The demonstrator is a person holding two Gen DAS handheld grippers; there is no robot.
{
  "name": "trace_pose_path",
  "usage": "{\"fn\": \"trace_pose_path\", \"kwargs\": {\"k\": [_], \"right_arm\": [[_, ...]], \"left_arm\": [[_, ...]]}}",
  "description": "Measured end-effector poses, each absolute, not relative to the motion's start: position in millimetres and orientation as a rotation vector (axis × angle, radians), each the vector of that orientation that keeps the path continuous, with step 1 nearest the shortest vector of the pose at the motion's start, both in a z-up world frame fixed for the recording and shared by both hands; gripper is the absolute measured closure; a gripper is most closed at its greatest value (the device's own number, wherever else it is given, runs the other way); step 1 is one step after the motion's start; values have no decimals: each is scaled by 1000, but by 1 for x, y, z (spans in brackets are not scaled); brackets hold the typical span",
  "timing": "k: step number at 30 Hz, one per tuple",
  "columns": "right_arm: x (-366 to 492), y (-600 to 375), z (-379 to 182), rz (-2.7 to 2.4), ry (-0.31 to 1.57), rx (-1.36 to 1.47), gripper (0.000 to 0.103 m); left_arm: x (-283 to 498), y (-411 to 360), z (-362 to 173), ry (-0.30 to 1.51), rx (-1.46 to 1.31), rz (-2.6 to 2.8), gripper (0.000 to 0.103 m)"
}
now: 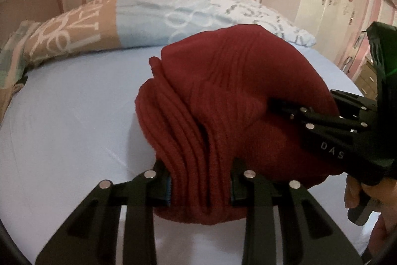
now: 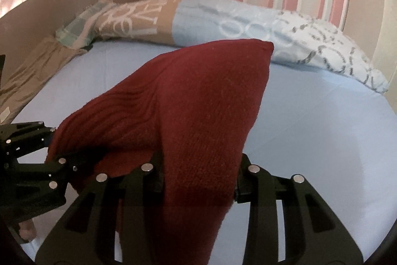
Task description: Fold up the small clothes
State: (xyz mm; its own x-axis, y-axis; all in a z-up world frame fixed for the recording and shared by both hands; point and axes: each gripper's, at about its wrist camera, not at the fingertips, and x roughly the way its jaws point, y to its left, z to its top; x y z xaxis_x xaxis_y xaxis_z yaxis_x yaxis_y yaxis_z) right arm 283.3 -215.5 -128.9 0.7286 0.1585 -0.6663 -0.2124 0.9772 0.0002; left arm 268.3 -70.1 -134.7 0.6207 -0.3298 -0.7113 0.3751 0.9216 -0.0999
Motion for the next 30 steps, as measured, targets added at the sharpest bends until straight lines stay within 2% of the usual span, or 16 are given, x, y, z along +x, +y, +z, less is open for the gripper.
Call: {"fn": "trace_pose_path", "kwargs": {"k": [9,13,17,19,21,23,26,29,30], "right_arm": [[187,-293,-142,215,784,0,67],[151,-310,-177,236,866,16,67],[142,-307,-216,235,922,-33,65],[140,-315,-228,238,927,-8,63],[138,-316,-234,242,927,-22,60],[138,-316,-236,251,930,-33,58],[139,-320,-233,264,949,-7,53],[135,-320,-225,270,973,-1,40],[130,-318,-219,278,970,-10,31]], "left_arm": [[175,-135,-142,815,78,-440,71],[129,-160,-166,865,104,-430,71],[114,-174,-209,938,137,-390,70],[111,-179,-223,948,145,-379,68],[109,-182,-229,934,159,-363,60],[108,-185,-233,922,188,-358,58],[105,-185,-233,899,196,-358,54],[100,-182,-227,903,199,-338,44],[99,-178,-224,905,189,-344,44]]}}
